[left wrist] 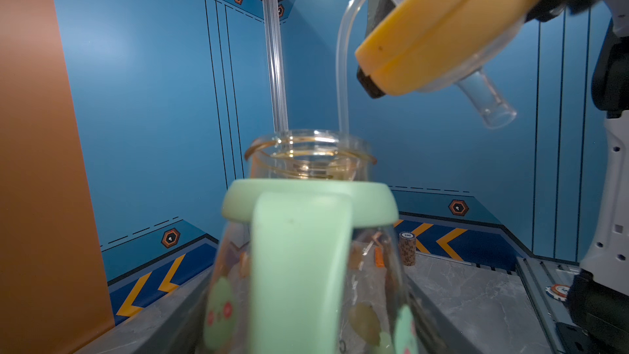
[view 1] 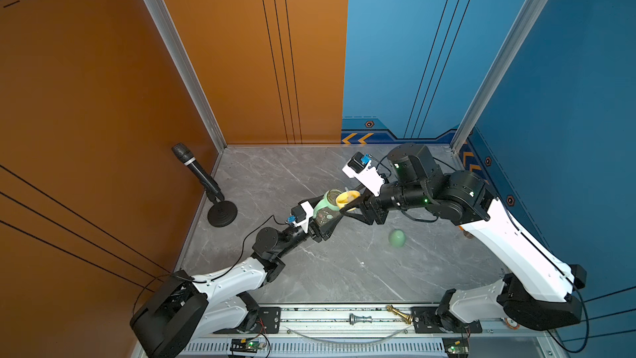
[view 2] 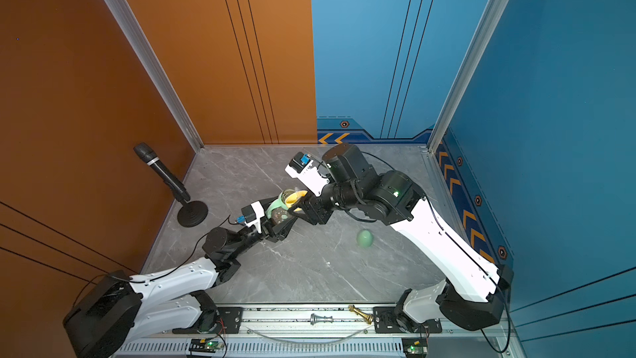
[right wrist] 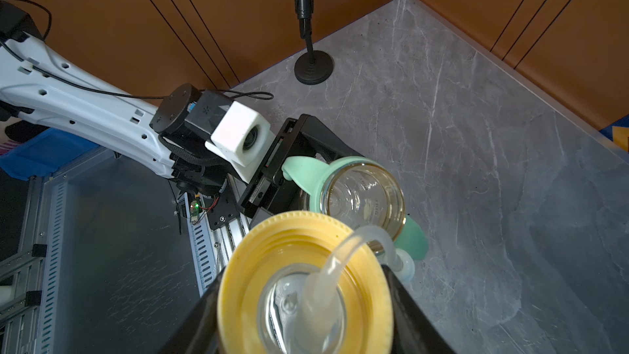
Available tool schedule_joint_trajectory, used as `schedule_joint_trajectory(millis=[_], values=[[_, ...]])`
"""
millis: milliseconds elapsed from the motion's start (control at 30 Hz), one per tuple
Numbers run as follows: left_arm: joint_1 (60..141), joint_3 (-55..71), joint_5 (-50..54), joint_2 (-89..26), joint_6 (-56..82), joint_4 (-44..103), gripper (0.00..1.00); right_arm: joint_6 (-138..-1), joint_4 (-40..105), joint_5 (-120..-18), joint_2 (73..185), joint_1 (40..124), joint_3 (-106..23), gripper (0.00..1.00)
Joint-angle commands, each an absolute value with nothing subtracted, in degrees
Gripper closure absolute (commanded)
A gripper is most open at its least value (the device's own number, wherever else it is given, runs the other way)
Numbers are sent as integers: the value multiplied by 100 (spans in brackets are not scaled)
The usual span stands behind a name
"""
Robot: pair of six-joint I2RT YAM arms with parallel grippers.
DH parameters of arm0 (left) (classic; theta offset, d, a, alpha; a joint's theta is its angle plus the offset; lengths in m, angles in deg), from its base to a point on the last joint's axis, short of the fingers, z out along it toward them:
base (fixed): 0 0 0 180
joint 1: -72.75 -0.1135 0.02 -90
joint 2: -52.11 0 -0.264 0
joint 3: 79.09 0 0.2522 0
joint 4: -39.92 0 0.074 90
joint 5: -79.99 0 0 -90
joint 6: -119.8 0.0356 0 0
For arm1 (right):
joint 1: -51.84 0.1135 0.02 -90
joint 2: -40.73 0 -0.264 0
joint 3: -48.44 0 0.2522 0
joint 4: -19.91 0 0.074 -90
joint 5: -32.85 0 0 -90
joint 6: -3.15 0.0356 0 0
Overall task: Assemble the baby bottles
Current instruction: Close the nipple on the baby bottle.
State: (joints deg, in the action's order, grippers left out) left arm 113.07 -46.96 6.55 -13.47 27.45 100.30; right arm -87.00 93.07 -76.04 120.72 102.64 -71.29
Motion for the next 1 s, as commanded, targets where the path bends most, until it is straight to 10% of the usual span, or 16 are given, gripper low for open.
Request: schedule_joint_trajectory(millis=[0, 967], values=[[11379, -4496, 762, -1249, 2824, 10218, 66, -8650, 9141, -7639, 11953, 10275, -7142, 50], [11388, -4503, 820, -1157, 2866, 10148, 66, -8852, 9380, -7802, 12133, 10150, -7053, 49]])
